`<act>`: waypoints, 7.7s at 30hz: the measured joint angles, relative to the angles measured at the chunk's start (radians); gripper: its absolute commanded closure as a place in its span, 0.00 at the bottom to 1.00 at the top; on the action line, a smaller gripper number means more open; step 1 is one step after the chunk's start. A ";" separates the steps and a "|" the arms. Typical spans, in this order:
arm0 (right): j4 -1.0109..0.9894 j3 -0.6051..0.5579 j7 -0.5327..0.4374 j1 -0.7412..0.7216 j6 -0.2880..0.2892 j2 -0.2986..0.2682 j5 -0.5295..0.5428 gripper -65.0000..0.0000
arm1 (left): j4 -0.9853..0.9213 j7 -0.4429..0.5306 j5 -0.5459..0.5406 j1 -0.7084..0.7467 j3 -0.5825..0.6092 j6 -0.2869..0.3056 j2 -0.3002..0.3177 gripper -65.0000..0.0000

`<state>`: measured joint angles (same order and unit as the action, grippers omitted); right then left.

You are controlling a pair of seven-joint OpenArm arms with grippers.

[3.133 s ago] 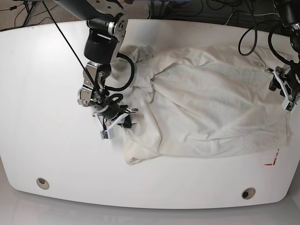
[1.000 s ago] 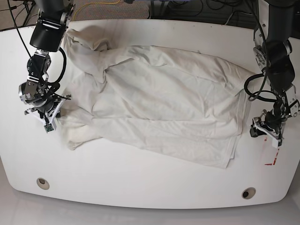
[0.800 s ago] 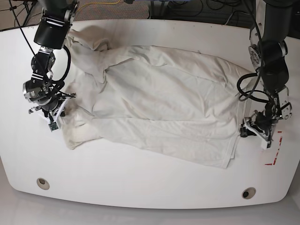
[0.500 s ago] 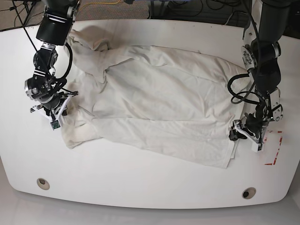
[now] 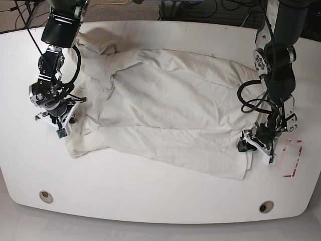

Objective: Layout the t-shirt on the table in an organized manner, then fold the t-shirt properly
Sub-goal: 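Pull the held edges apart with both grippers to straighten the shirt, then lift the shirt with both grippers and shake it out, then swing the held shirt edge over and lay the shirt flat with both grippers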

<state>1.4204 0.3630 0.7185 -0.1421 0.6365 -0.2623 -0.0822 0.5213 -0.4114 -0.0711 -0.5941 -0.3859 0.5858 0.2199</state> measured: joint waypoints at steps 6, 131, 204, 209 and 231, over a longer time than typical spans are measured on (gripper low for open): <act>0.000 -0.001 0.000 0.000 0.000 0.002 0.002 0.96 | 0.001 -0.011 -0.001 0.002 0.000 0.000 0.001 0.93; 0.250 -0.012 0.008 0.008 0.016 0.055 0.008 0.96 | 0.680 -0.529 0.012 0.113 -0.197 0.115 0.011 0.97; 0.572 0.011 0.224 -0.120 0.089 -0.094 0.061 0.96 | 1.286 -0.962 -0.035 0.024 -0.222 0.112 -0.004 0.97; 0.581 0.079 0.188 0.033 0.095 -0.029 0.061 0.96 | 1.308 -0.960 -0.040 0.221 -0.283 0.114 -0.034 0.97; 0.582 0.144 0.182 0.359 0.089 0.105 0.036 0.96 | 1.336 -0.863 -0.033 0.702 -0.363 0.119 -0.039 0.97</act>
<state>2.0022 0.5072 0.9005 0.2169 0.7258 -0.1570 -0.0460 1.8572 -1.2739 -0.1040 0.1078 -0.7490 0.7044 0.1814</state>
